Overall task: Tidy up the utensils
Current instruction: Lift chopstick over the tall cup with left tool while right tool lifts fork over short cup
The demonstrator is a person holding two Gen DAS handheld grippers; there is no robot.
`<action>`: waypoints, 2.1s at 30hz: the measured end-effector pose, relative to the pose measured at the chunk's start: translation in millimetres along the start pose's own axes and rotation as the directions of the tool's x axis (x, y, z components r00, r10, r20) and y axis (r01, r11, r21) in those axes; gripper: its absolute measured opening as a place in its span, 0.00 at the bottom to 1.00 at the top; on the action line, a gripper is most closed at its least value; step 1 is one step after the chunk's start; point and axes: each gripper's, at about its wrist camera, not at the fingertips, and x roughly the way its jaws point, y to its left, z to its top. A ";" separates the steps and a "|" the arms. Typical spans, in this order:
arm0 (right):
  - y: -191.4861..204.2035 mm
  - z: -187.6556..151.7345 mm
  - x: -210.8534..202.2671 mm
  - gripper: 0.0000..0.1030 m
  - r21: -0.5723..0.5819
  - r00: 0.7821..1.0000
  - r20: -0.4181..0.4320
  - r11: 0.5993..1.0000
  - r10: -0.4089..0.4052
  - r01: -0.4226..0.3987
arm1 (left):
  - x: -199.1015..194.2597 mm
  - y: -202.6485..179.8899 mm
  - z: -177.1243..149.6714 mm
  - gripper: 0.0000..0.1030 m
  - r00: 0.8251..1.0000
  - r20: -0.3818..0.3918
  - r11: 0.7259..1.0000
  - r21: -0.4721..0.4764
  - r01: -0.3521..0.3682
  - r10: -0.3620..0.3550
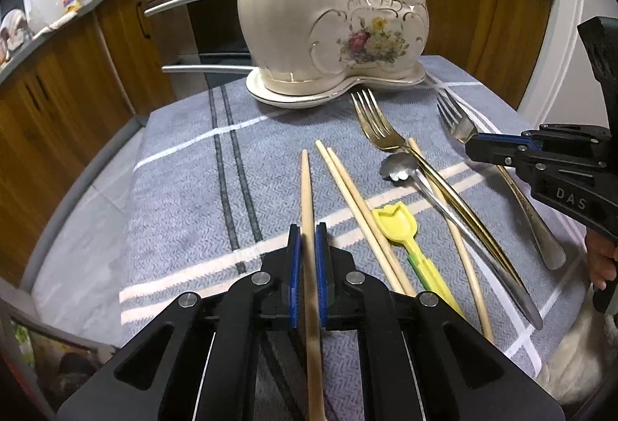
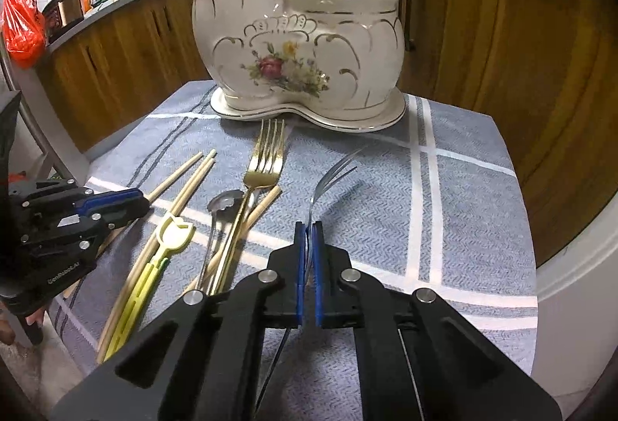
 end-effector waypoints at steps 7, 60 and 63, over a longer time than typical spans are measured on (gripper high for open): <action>0.8 3.5 -17.2 0.03 0.012 0.997 0.076 0.999 0.030 -0.031 | -5.8 1.9 -0.6 0.06 1.000 0.019 1.000 -0.011 0.006 -0.006; -45.8 136.5 -80.0 0.02 0.143 0.691 0.707 0.987 -0.149 0.066 | -66.2 22.0 196.8 0.06 0.703 0.709 0.985 -0.153 0.075 0.056; -43.6 136.7 -72.8 0.02 0.138 0.704 0.695 0.988 -0.148 0.071 | -64.1 18.0 203.8 0.06 0.678 0.728 0.987 -0.162 0.020 0.105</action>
